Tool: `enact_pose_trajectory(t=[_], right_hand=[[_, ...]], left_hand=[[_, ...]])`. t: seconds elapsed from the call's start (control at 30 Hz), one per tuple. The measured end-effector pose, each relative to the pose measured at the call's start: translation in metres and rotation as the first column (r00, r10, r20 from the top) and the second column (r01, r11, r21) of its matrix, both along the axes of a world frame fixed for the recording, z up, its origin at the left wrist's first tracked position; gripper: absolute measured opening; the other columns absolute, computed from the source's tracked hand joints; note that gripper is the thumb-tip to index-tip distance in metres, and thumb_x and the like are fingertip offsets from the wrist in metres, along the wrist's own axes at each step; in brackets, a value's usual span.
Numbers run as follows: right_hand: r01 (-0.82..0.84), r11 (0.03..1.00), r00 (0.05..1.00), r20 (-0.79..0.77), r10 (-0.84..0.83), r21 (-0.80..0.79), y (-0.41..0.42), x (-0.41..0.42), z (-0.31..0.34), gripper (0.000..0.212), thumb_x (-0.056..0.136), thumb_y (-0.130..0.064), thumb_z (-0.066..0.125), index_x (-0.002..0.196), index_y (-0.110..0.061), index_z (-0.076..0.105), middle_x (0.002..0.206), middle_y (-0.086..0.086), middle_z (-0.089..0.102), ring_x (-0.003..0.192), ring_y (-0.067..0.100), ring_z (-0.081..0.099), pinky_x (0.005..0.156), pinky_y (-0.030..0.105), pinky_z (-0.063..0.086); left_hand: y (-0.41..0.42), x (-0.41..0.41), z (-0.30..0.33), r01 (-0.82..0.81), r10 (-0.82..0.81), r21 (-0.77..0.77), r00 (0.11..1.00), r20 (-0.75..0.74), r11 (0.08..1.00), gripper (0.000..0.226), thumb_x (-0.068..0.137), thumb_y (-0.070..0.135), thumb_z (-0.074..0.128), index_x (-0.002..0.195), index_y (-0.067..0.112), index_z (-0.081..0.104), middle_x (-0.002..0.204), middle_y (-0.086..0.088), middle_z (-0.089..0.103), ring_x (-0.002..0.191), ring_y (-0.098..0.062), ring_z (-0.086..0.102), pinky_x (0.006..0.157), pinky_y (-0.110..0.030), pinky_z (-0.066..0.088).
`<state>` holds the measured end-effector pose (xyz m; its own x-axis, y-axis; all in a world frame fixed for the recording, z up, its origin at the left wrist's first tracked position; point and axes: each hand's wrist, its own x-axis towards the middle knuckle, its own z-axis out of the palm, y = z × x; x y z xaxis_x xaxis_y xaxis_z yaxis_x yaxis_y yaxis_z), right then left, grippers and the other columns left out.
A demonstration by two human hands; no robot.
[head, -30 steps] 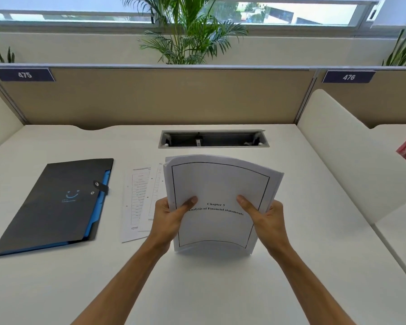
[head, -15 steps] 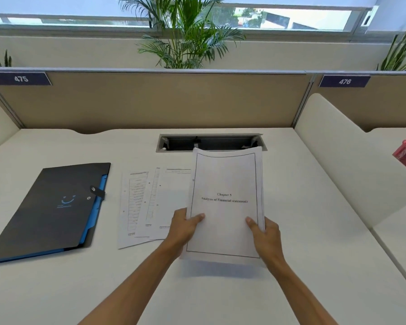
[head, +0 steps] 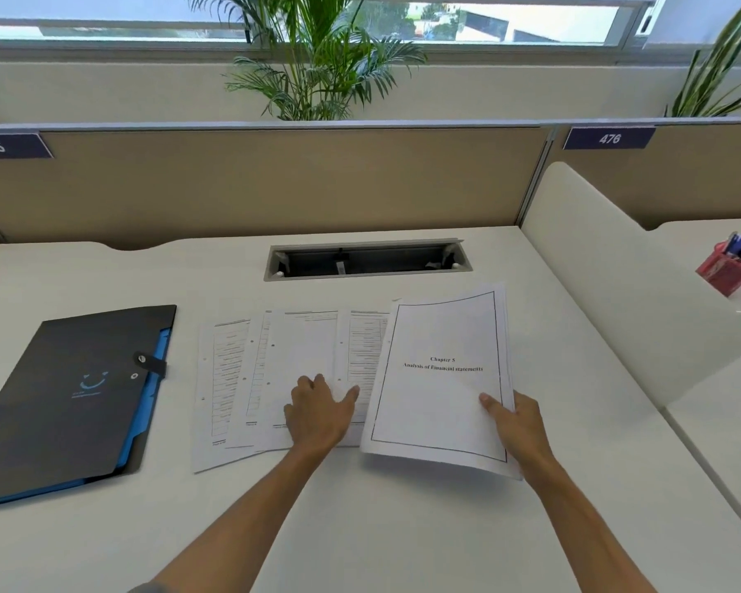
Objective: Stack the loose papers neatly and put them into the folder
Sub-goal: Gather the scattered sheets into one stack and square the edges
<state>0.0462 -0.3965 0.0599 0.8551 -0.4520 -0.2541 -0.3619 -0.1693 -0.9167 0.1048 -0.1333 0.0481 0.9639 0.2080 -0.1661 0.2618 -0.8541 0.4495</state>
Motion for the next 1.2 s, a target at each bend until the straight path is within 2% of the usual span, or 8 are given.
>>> enact_pose_trajectory(t=[0.1,0.2,0.43,0.6,0.73,0.83,1.07,1.2], right_hand=[[-0.013,1.0,1.0,-0.01,0.013,0.01,-0.003,0.001,-0.003,0.02,0.093,-0.021,0.062,0.11,-0.016,0.069,0.105,0.004,0.073,0.099,0.027,0.068,0.095,0.049,0.053],[-0.017,1.0,1.0,-0.006,0.017,0.021,-0.003,0.0,-0.005,0.014,0.094,-0.02,0.061,0.105,-0.02,0.069,0.103,0.003,0.073,0.098,0.026,0.068,0.095,0.048,0.053],[-0.051,0.998,0.999,-0.003,0.051,0.047,-0.001,0.003,-0.004,0.024,0.094,-0.023,0.061,0.115,-0.016,0.069,0.107,0.001,0.073,0.101,0.024,0.068,0.096,0.049,0.052],[-0.084,0.989,0.996,-0.003,0.085,0.124,0.003,0.008,0.0,0.024,0.092,-0.021,0.064,0.114,-0.014,0.07,0.107,0.002,0.074,0.098,0.023,0.07,0.094,0.046,0.054],[-0.092,0.974,0.996,0.019,0.09,0.208,0.007,0.014,0.012,0.014,0.092,-0.018,0.064,0.105,-0.017,0.07,0.102,0.001,0.075,0.091,0.018,0.072,0.075,0.03,0.057],[-0.093,0.964,0.995,0.046,0.084,0.25,0.011,0.021,0.019,0.019,0.092,-0.019,0.065,0.109,-0.014,0.068,0.104,0.003,0.074,0.093,0.02,0.071,0.075,0.029,0.057],[-0.175,0.953,0.98,0.135,0.145,0.245,0.019,0.028,0.035,0.016,0.093,-0.018,0.064,0.108,-0.021,0.069,0.102,-0.001,0.076,0.086,0.013,0.075,0.075,0.029,0.059],[-0.198,0.972,0.959,0.229,0.165,0.13,0.025,0.028,0.042,0.032,0.09,-0.012,0.067,0.12,-0.021,0.058,0.113,0.001,0.072,0.096,0.017,0.072,0.082,0.033,0.06]], left_hand=[[-0.005,0.005,-0.006,0.022,-0.021,0.105,1.0,-0.014,0.994,0.074,0.081,0.066,0.053,0.129,0.012,0.047,0.134,-0.01,0.043,0.126,-0.028,0.04,0.097,-0.043,0.036],[-0.01,0.009,-0.004,0.034,-0.033,0.075,0.999,-0.017,0.997,0.069,0.077,0.059,0.065,0.128,0.015,0.048,0.132,-0.008,0.045,0.125,-0.027,0.039,0.096,-0.041,0.036],[-0.015,0.012,-0.002,-0.019,0.02,-0.383,1.0,-0.003,0.923,0.022,0.08,0.02,0.069,0.092,0.009,0.055,0.091,-0.006,0.064,0.082,-0.025,0.06,0.067,-0.037,0.05],[-0.009,0.005,0.0,-0.074,-0.021,-0.738,0.993,-0.118,0.671,0.041,0.082,0.03,0.07,0.12,0.016,0.063,0.115,0.001,0.071,0.104,-0.019,0.067,0.092,-0.037,0.054],[-0.005,-0.002,0.018,-0.066,-0.06,-0.837,0.991,-0.117,0.543,0.015,0.093,0.02,0.059,0.104,0.023,0.069,0.094,0.008,0.077,0.09,-0.015,0.07,0.078,-0.028,0.056],[0.0,-0.007,0.03,-0.043,-0.107,-0.879,0.989,-0.106,0.475,0.02,0.097,0.019,0.053,0.108,0.025,0.068,0.102,0.004,0.076,0.096,-0.016,0.072,0.082,-0.031,0.057],[0.011,-0.019,0.053,0.04,-0.168,-0.908,0.985,-0.034,0.417,0.03,0.099,0.013,0.047,0.12,0.025,0.064,0.113,0.004,0.074,0.104,-0.014,0.07,0.089,-0.034,0.056],[0.015,-0.02,0.064,-0.002,-0.118,-0.903,0.991,-0.058,0.429,0.032,0.1,0.021,0.039,0.112,0.023,0.069,0.109,-0.001,0.075,0.104,-0.022,0.07,0.091,-0.041,0.055]])
